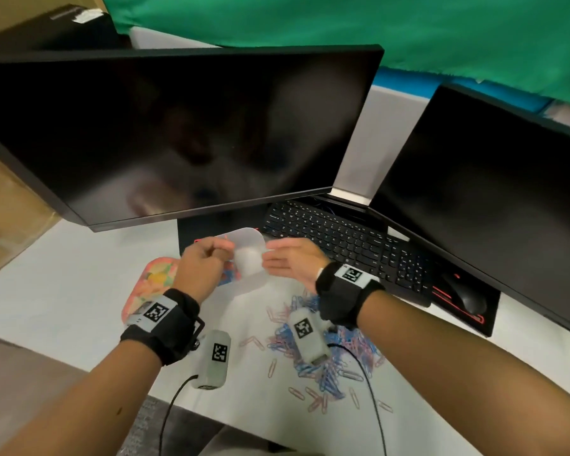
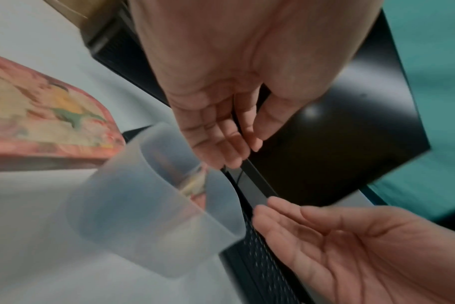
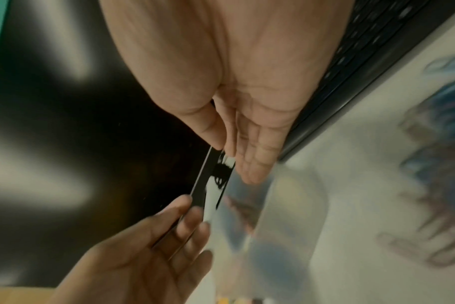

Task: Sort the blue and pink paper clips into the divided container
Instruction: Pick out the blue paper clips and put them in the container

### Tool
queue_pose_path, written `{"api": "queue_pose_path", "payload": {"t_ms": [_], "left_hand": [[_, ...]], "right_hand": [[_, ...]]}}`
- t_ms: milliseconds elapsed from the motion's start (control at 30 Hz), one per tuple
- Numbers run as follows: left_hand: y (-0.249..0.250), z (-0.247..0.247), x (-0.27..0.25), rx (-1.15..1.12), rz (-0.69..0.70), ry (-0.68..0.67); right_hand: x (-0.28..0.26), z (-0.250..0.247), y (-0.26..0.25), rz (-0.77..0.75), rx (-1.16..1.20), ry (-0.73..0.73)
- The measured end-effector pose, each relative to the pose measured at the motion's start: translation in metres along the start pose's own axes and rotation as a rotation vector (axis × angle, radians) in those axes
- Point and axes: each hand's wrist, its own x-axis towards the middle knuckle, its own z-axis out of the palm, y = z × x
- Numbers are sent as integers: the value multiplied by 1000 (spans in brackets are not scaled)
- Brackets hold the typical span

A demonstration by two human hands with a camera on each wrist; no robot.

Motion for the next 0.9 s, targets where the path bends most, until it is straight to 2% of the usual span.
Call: {"api": "queue_pose_path", "payload": {"t_ms": [100,167,333,400,467,633,767,900], "left_hand": [[-8,25,-9,160,140,-180],[-18,42,-15,289,229,-302],[-38,72,-45,576,306,-605],[-48,83,-59,719,353,-738],[-60,92,-72,865,424,-815],[-81,104,-83,1111,502,-823],[-85,107,-80,1161,496,-778],[-88,105,-73,1144,477,-750]], "right_hand": [[-24,-52,21,-92,-315,182],[-39,-85,41,-102,-501,250],[-77,-136,91,-121,-796,430],[-90,-142,112,-99,-850,422],[-102,-139,132,-113,-878,354],[-109,-110,177,-164,-1081,178],[-104,-90,196,-193,-1252,204],[-95,-87,197,-211,-1191,268]]}}
